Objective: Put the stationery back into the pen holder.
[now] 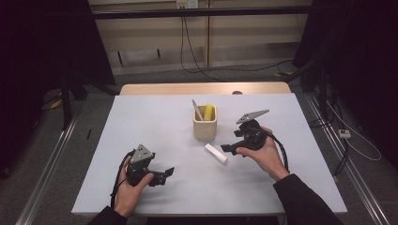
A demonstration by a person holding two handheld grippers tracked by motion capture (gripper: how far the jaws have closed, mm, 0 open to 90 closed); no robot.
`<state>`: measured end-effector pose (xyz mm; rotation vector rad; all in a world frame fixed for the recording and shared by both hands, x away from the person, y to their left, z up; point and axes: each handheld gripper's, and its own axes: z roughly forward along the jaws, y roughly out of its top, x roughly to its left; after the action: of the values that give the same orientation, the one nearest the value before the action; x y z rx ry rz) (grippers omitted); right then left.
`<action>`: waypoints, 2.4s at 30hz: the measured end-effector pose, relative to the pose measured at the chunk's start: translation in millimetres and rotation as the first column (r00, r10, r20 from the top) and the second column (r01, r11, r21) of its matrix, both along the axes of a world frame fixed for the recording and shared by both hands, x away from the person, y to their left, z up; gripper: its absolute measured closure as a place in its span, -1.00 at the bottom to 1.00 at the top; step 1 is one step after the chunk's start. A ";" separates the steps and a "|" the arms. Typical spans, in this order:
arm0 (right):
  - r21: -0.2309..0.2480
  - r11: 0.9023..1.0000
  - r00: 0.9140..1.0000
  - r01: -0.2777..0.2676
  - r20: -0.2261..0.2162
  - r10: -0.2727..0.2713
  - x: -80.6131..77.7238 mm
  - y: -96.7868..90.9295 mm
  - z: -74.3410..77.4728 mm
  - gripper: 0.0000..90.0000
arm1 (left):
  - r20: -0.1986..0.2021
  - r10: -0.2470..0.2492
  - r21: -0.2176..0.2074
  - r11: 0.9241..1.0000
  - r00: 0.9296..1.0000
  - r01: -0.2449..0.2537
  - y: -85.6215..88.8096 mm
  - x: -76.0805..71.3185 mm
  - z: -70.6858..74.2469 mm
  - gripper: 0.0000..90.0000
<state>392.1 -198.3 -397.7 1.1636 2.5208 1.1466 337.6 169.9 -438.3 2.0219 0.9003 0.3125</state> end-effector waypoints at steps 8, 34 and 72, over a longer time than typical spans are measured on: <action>-0.044 0.998 0.997 -0.034 -0.065 0.031 -1.5 8.5 -7.0 -0.63 | -0.002 -0.002 0.003 1.000 1.000 0.002 -0.4 0.1 -0.2 -0.86; -0.231 0.972 0.983 -0.047 -0.186 0.004 1.8 43.2 -15.8 0.03 | 0.007 -0.005 -0.001 1.000 1.000 0.005 -0.4 -0.5 0.9 -0.86; -0.360 0.929 0.984 -0.088 -0.175 0.026 -2.2 58.7 -30.3 0.52 | 0.002 -0.015 0.009 1.000 1.000 0.015 -0.9 0.3 -0.1 -0.86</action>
<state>389.9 -139.7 -428.0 1.1296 2.7494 0.5634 337.9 169.0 -438.4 2.0356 0.8833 0.3112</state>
